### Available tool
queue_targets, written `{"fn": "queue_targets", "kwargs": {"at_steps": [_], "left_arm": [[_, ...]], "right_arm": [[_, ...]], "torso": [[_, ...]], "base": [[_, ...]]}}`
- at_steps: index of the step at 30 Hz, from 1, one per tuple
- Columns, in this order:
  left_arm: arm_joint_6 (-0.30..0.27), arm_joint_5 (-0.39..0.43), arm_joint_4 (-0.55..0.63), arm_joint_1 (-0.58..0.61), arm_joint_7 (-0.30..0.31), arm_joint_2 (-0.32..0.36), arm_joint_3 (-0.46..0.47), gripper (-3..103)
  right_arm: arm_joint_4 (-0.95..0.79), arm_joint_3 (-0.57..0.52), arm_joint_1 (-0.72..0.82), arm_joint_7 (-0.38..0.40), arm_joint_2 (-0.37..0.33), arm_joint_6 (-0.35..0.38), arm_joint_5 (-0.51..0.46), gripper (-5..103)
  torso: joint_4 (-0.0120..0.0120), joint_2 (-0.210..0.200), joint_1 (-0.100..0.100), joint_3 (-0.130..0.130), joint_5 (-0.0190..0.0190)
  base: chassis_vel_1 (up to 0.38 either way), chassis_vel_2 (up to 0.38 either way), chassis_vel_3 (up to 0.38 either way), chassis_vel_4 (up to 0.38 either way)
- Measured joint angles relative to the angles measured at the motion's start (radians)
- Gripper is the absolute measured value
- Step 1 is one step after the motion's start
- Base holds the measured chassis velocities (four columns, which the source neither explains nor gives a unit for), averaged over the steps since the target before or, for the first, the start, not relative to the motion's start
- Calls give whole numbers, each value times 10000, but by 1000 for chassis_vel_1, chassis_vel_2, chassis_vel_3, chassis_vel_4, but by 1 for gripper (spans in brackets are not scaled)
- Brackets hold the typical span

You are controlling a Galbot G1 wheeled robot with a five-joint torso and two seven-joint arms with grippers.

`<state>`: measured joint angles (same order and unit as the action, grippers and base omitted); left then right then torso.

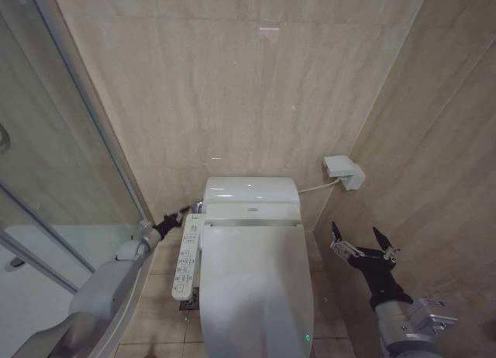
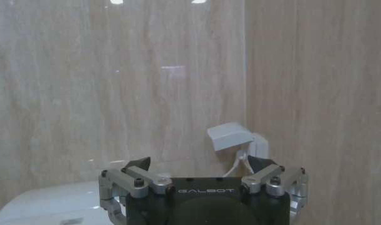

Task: Open the toilet lid, clean the toilet bowl with a toilet brush, close the toilet lid, and flush.

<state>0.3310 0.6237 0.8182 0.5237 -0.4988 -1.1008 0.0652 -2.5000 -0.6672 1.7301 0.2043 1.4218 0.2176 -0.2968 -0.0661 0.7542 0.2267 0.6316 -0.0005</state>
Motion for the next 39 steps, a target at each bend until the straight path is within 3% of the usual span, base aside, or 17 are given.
{"fn": "queue_targets", "kwargs": {"at_steps": [4, 5, 6, 7, 8, 11, 12, 14, 26, 27, 34, 35, 39], "left_arm": [[-185, 567, 1959, 992, 1961, 241, 611, 0], [-185, 567, 1959, 992, 1961, 241, 611, 0], [-149, 690, 2635, 1271, 2976, 229, 748, 0], [-138, 711, 3117, 1465, 3616, 215, 859, 0], [-138, 711, 3117, 1465, 3616, 215, 859, 0], [-394, 694, 4908, 2338, 5162, 273, 1493, 0], [-394, 694, 4908, 2338, 5162, 273, 1493, 0], [-679, 525, 6047, 2993, 5788, 341, 2020, 0], [-1884, -171, 10292, 6372, 6801, 437, 4054, 0], [-2076, -183, 10776, 6780, 6888, 385, 4336, 15], [-2906, -486, 12584, 8505, 7168, 37, 5703, 15], [-2966, -600, 12792, 8702, 7166, -40, 5928, 43], [-3209, -772, 13467, 9336, 7200, -315, 6584, 43]], "right_arm": [[0, 0, 0, -4, -1, 0, 0, 100], [0, 0, 0, -4, -1, 0, 0, 100], [0, 0, 0, -4, -1, 0, 0, 100], [0, 0, -1, -4, 0, 0, 0, 100], [0, 0, -1, -4, 0, 0, 0, 100], [0, 0, 0, -3, -1, 0, 0, 100], [0, 0, 0, -3, -1, 0, 0, 100], [0, 0, 0, -3, -2, 0, 0, 100], [0, 0, 0, 0, -1, 0, 0, 100], [0, 0, 0, -3, -1, 0, 0, 100], [0, 1, 0, -4, -1, 0, 0, 100], [0, 0, 0, -3, -1, 0, 0, 100], [0, 0, -1, -1, -1, 0, 0, 100]], "torso": [[19, 0, -3, -2, 5], [19, 0, -3, -2, 5], [18, 0, -3, -1, 2], [16, 1, -4, -2, 1], [16, 1, -4, -2, 1], [16, 1, -5, -2, 3], [16, 1, -5, -2, 3], [20, 1, -6, -2, 6], [20, 3, -7, -3, 5], [18, 3, -6, -3, 4], [22, 3, -7, -3, 7], [20, 3, -7, -3, 5], [18, 3, -7, -2, 5]], "base": [[0, 0, 0, 0], [0, 0, 0, 0], [0, 0, 0, 0], [0, 0, 0, 0], [0, 0, 0, 0], [0, 0, 0, 0], [0, 0, 0, 0], [0, 0, 0, 0], [0, 0, 0, 0], [0, 0, 0, 0], [0, 0, 0, 0], [0, 0, 0, 0], [0, 0, 0, 0]]}}
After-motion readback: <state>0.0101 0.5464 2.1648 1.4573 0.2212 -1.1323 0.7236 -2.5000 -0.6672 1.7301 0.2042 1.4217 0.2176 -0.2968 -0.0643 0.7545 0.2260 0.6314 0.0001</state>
